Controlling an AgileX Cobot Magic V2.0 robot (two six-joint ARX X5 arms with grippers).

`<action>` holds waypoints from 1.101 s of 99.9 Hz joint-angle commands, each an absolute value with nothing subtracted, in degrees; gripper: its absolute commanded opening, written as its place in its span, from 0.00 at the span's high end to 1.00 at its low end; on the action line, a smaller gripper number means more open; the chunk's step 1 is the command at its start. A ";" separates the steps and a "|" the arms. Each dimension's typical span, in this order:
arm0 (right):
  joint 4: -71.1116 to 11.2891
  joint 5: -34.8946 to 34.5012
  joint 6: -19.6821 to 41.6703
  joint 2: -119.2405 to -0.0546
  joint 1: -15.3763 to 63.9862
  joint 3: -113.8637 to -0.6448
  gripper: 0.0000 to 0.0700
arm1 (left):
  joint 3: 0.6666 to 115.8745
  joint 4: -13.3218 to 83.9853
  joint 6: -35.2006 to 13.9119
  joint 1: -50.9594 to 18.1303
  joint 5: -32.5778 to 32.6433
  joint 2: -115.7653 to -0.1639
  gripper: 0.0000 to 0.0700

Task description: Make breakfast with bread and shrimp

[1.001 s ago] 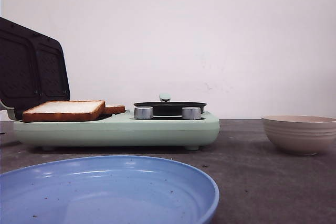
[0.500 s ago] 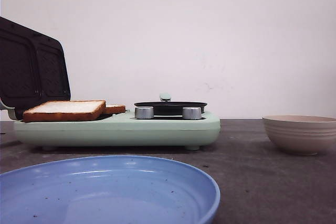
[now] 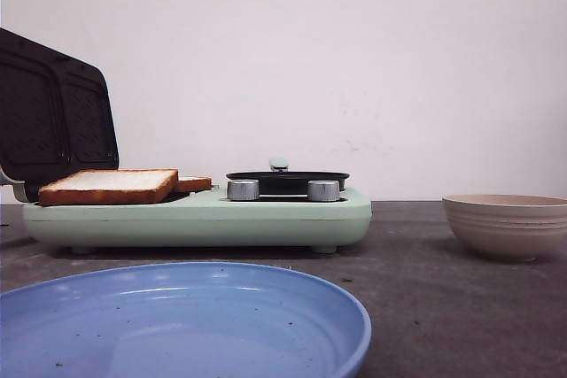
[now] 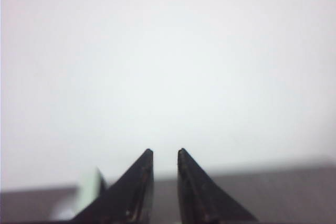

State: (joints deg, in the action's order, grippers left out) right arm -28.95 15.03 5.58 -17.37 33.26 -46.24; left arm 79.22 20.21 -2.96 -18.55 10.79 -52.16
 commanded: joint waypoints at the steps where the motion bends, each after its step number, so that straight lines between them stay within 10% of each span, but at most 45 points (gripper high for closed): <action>1: -29.23 15.07 7.11 -16.56 33.54 -46.76 1.00 | 81.47 19.25 -4.19 -15.20 11.16 -55.18 1.00; 50: -29.69 14.83 7.11 -14.33 33.54 -46.76 1.00 | 98.54 52.34 -14.09 13.82 -10.07 -81.01 0.99; 70: -30.04 14.79 7.09 -14.33 33.56 -46.76 1.00 | 99.96 58.78 -16.21 18.06 -20.14 -86.41 0.42; 110: -30.28 14.83 7.81 -14.35 33.54 -46.76 1.00 | 99.96 56.80 -17.63 18.41 -25.96 -93.23 0.41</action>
